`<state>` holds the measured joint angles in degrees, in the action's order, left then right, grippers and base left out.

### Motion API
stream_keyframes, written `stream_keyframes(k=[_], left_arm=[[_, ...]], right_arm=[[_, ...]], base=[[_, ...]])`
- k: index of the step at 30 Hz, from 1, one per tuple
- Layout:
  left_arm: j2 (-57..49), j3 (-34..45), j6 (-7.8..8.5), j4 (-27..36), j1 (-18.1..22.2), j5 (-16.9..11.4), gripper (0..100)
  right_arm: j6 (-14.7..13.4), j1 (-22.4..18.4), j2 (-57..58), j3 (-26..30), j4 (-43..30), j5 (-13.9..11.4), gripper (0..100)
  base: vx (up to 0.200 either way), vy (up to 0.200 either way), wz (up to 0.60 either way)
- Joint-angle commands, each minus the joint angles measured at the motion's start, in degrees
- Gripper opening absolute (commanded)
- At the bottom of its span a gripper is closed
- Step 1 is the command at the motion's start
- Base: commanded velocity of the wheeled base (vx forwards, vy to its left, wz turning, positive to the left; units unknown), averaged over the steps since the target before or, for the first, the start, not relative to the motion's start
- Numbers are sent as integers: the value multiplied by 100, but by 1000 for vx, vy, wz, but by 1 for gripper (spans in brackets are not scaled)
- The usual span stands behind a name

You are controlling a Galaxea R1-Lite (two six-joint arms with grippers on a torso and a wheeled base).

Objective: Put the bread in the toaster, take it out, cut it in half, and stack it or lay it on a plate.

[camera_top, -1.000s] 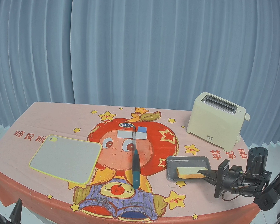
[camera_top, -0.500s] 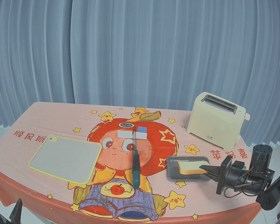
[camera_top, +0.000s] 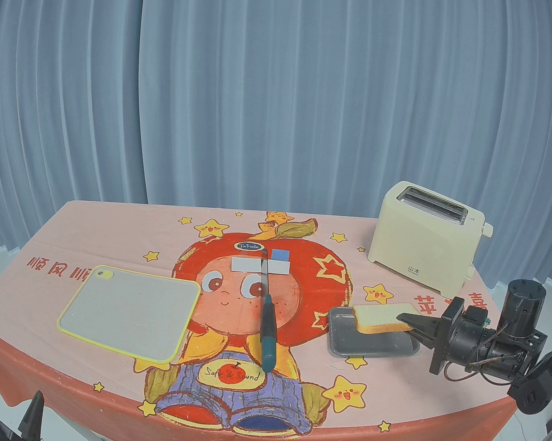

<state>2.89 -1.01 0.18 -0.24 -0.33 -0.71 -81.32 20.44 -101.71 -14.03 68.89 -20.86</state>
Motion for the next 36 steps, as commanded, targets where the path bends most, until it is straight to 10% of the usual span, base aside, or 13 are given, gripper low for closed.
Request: stream_keyframes(k=[1,13,36], left_arm=[[1,101,-1,-2,-2,0,100],[1,101,-1,-2,-2,0,100],[1,101,-1,-2,-2,0,100]], right_arm=[[20,21,134,-73,2,3,0],[530,-14,-104,6,626,-6,0],[547,-32,-886,-38,2050,-41,0]], base=[[0,0,0],[0,0,0],[0,0,0]])
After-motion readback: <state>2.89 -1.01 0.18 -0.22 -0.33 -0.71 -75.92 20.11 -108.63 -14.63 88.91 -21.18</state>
